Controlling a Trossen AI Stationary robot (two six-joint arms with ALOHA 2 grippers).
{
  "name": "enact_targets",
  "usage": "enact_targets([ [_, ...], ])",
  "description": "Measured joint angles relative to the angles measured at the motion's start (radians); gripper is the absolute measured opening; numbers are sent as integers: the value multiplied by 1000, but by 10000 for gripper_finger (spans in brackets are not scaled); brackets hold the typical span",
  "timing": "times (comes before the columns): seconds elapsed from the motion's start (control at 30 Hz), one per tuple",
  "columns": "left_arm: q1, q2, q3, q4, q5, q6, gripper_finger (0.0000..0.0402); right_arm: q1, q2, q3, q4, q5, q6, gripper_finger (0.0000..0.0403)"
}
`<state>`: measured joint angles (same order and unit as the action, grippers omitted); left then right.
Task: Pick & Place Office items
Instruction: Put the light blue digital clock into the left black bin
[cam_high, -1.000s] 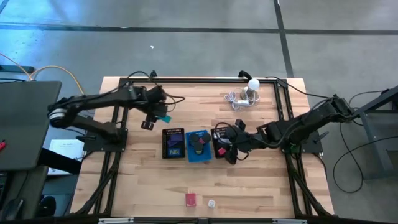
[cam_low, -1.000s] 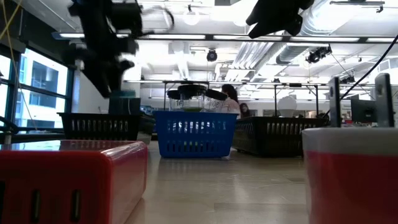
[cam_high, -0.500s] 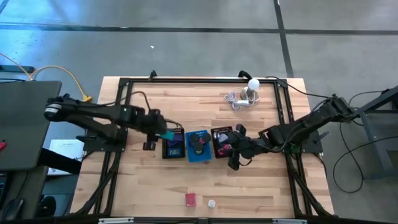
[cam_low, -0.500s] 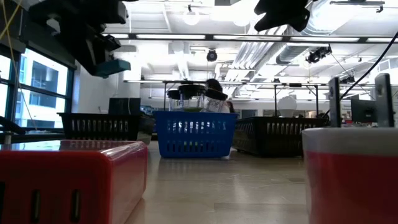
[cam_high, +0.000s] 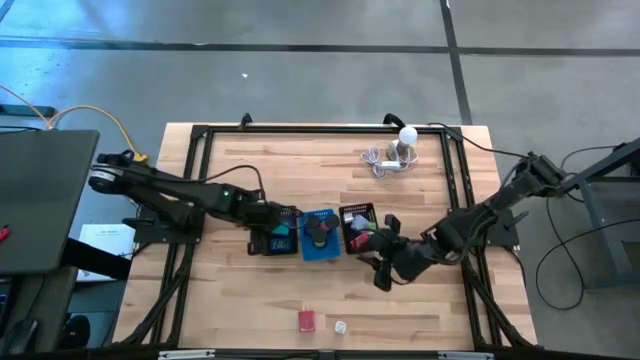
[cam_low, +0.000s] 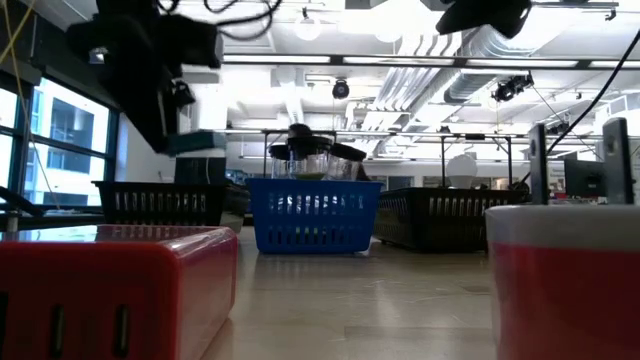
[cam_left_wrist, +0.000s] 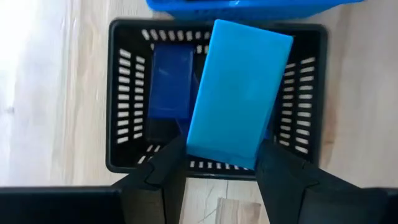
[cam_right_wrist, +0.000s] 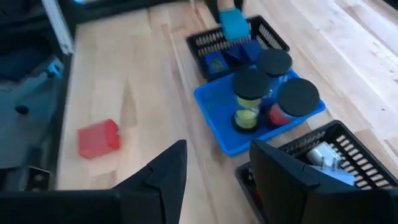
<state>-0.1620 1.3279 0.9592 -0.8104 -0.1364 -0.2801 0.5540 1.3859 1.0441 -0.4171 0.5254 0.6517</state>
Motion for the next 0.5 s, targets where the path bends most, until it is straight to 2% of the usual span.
enact_targets([
  [0.27,15,77,0,8,46,-85,154,83,65,3,25,65,37,164],
  [0.5,13,112,0,15,44,-109,154,116,104,2,45,97,44,164],
])
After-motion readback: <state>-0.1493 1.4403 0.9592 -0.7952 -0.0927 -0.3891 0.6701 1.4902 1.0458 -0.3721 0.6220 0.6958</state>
